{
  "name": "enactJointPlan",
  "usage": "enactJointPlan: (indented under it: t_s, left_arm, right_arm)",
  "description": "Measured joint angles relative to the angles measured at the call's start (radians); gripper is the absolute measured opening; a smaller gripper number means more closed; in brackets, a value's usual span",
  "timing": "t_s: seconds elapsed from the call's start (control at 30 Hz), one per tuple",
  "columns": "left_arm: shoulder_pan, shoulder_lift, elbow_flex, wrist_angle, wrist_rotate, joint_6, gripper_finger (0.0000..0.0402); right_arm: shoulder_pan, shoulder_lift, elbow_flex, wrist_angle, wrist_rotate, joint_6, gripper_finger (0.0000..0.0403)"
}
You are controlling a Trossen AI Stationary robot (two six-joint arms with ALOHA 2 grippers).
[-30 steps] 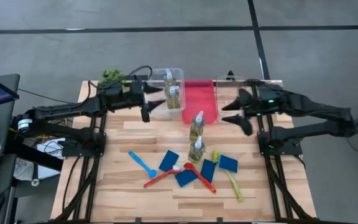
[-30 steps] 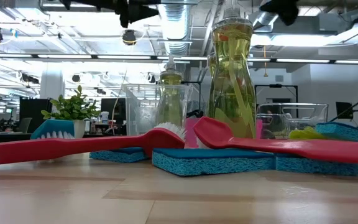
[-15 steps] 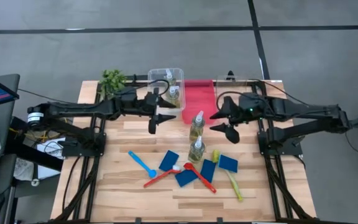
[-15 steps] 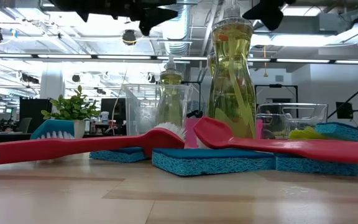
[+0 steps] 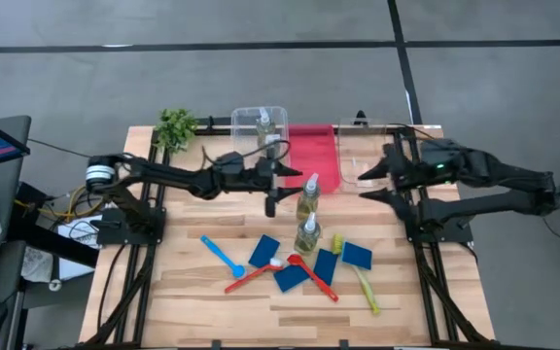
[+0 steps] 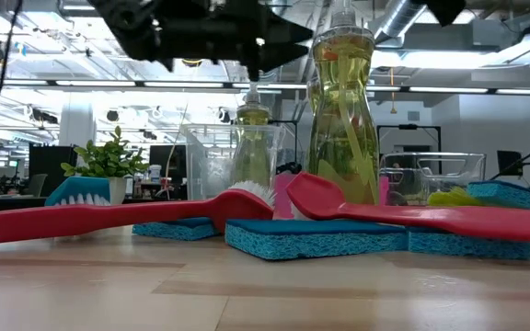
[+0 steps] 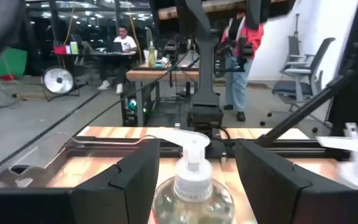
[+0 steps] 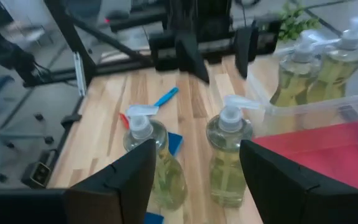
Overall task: Pick & Place Kitchen Sink Supplies
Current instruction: Put the transparent soap dispenser into the transparent container
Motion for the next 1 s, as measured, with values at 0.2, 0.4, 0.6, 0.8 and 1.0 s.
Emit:
enactJointPlan:
  t_s: [0.2,0.4,0.6,0.8,1.0]
  left_arm:
    - [-0.010,0.099,0.090,-0.002,-0.019,-0.003,0.0210]
    - [0.007,0.147,0.126,-0.002,-0.034,-0.057,0.0212]
    - [0.012,0.180,0.146,0.007,-0.031,-0.115,0.0210]
    - [0.003,0.181,0.147,0.003,-0.023,-0.127,0.0205]
    - [-0.011,0.186,0.143,-0.018,-0.009,-0.099,0.0169]
  right_arm:
    - [0.001,-0.073,0.000,-0.018,0.000,0.000,0.0225]
    - [0.001,-0.107,-0.001,-0.029,0.000,0.000,0.0225]
    - [0.001,-0.118,0.002,-0.029,0.000,-0.024,0.0225]
    - [0.001,-0.115,0.000,-0.035,0.000,-0.026,0.0225]
    - [0.001,-0.114,0.000,-0.036,-0.001,-0.026,0.0225]
